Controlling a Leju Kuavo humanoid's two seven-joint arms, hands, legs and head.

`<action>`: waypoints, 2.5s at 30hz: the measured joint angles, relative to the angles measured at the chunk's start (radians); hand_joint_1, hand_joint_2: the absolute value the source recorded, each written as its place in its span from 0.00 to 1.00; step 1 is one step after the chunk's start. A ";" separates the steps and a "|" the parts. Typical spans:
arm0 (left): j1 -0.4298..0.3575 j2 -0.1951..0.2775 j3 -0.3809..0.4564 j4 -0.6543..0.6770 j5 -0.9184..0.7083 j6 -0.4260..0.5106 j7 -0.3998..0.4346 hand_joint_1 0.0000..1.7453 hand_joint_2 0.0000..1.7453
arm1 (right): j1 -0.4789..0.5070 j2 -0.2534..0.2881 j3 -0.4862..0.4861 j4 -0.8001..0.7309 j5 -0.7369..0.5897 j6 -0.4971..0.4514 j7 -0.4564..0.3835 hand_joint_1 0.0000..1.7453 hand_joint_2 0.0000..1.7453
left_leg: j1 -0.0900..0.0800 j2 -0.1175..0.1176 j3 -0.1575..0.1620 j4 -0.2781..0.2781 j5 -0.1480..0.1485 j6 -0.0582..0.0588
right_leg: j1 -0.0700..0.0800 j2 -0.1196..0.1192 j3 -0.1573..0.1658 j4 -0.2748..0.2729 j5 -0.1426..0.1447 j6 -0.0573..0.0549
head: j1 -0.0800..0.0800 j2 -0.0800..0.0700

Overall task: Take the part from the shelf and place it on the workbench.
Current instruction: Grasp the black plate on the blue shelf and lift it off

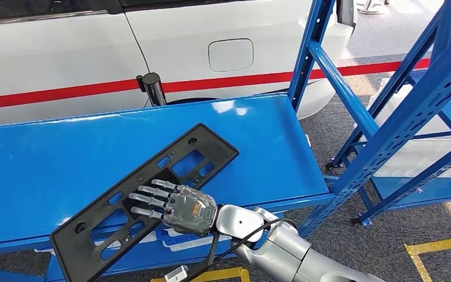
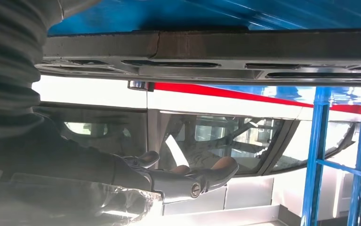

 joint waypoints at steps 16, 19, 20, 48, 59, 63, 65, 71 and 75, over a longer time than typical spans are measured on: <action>0.000 -0.002 0.010 0.000 -0.011 0.000 0.003 0.00 0.00 | -0.001 0.010 0.001 0.003 0.067 0.008 0.038 0.00 1.00 | 0.000 0.000 0.000 0.000 0.000 0.000 | 0.000 0.000 0.000 0.000 0.000 0.000 | 0.000 0.000; 0.000 -0.003 0.010 0.000 -0.015 0.000 0.004 0.00 0.00 | -0.001 0.027 0.002 0.009 0.081 0.015 0.049 0.00 1.00 | 0.000 0.000 0.000 0.000 0.000 0.000 | 0.000 0.000 0.000 0.000 0.000 0.000 | 0.000 0.000; 0.000 -0.003 0.010 0.000 -0.015 0.000 0.005 0.00 0.00 | -0.002 0.034 0.002 0.011 0.083 0.017 0.053 0.00 1.00 | 0.000 0.000 0.000 0.000 0.000 0.000 | 0.000 0.000 0.000 0.000 0.000 0.000 | 0.000 0.000; 0.000 -0.010 0.010 0.000 -0.039 -0.014 0.023 0.00 0.00 | 0.001 0.120 0.005 0.075 0.047 0.035 0.065 0.00 1.00 | 0.000 0.000 0.000 0.000 0.000 0.000 | 0.000 0.000 0.000 0.000 0.000 0.000 | 0.000 0.000; 0.000 -0.016 0.010 0.000 -0.041 -0.020 0.024 0.00 0.00 | 0.006 0.148 0.012 0.114 0.026 0.036 0.048 0.00 1.00 | 0.000 0.000 0.000 0.000 0.000 0.000 | 0.000 0.000 0.000 0.000 0.000 0.000 | 0.000 0.000; 0.000 -0.017 0.010 0.000 -0.038 -0.020 0.024 0.00 0.00 | 0.008 0.151 0.015 0.122 0.023 0.036 0.047 0.00 1.00 | 0.000 0.000 0.000 0.000 0.000 0.000 | 0.000 0.000 0.000 0.000 0.000 0.000 | 0.000 0.000; 0.000 -0.017 0.010 0.000 -0.038 -0.020 0.024 0.00 0.00 | 0.008 0.151 0.015 0.122 0.023 0.036 0.047 0.00 1.00 | 0.000 0.000 0.000 0.000 0.000 0.000 | 0.000 0.000 0.000 0.000 0.000 0.000 | 0.000 0.000; 0.000 -0.017 0.010 0.000 -0.038 -0.020 0.024 0.00 0.00 | 0.008 0.151 0.015 0.122 0.023 0.036 0.047 0.00 1.00 | 0.000 0.000 0.000 0.000 0.000 0.000 | 0.000 0.000 0.000 0.000 0.000 0.000 | 0.000 0.000; 0.000 -0.018 0.010 0.000 -0.037 -0.020 0.026 0.00 0.00 | 0.011 0.151 0.016 0.126 0.020 0.036 0.046 0.00 1.00 | 0.000 0.000 0.000 0.000 0.000 0.000 | 0.000 0.000 0.000 0.000 0.000 0.000 | 0.000 0.000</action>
